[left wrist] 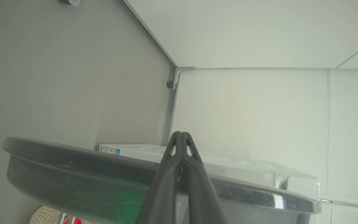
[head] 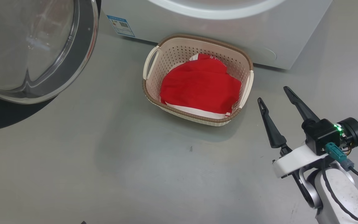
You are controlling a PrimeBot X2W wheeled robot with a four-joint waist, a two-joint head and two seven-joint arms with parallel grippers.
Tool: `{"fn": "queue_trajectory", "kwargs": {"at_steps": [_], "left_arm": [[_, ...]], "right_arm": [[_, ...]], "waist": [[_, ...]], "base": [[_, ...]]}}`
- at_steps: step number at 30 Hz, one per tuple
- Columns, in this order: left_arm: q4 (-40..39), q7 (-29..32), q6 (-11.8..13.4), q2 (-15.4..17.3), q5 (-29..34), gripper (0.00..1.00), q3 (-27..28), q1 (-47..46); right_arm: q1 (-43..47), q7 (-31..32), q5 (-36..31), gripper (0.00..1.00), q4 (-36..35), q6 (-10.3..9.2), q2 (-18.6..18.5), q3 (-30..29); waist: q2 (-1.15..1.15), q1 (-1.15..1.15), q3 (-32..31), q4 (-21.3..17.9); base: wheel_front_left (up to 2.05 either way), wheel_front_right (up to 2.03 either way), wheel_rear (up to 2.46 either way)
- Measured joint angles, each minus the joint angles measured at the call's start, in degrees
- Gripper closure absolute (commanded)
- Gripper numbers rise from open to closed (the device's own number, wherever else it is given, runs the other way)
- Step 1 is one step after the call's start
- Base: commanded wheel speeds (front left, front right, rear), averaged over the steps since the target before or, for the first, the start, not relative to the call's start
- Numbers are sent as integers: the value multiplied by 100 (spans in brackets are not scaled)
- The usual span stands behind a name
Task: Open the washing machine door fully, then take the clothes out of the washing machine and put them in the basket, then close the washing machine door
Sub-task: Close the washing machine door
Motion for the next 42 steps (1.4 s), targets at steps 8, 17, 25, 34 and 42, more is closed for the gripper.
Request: {"fn": "queue_trajectory", "kwargs": {"at_steps": [8,17,25,34,42], "left_arm": [[53,411,-62,-2,-24,100,-125,7],[45,1083,-379,-485,-93,100,-434,23],[-112,1651,-668,-824,-100,100,-692,303],[-323,2009,-860,-1069,-142,100,-816,616],[-636,2331,-968,-1315,-158,100,-905,936]], "right_arm": [[1,-62,19,0,86,-36,77,-9],[12,-162,77,0,234,-37,129,-21],[64,-261,148,0,328,-79,166,-52],[176,-314,177,0,421,-78,222,-19],[278,-364,244,0,483,-77,257,3]], "waist": [[0,0,-151,8],[0,0,-347,22],[0,0,-576,54],[0,0,-806,89],[0,0,-1032,94]], "base": [[0,0,0],[0,0,0],[0,0,0],[0,0,0],[0,0,0]]}}
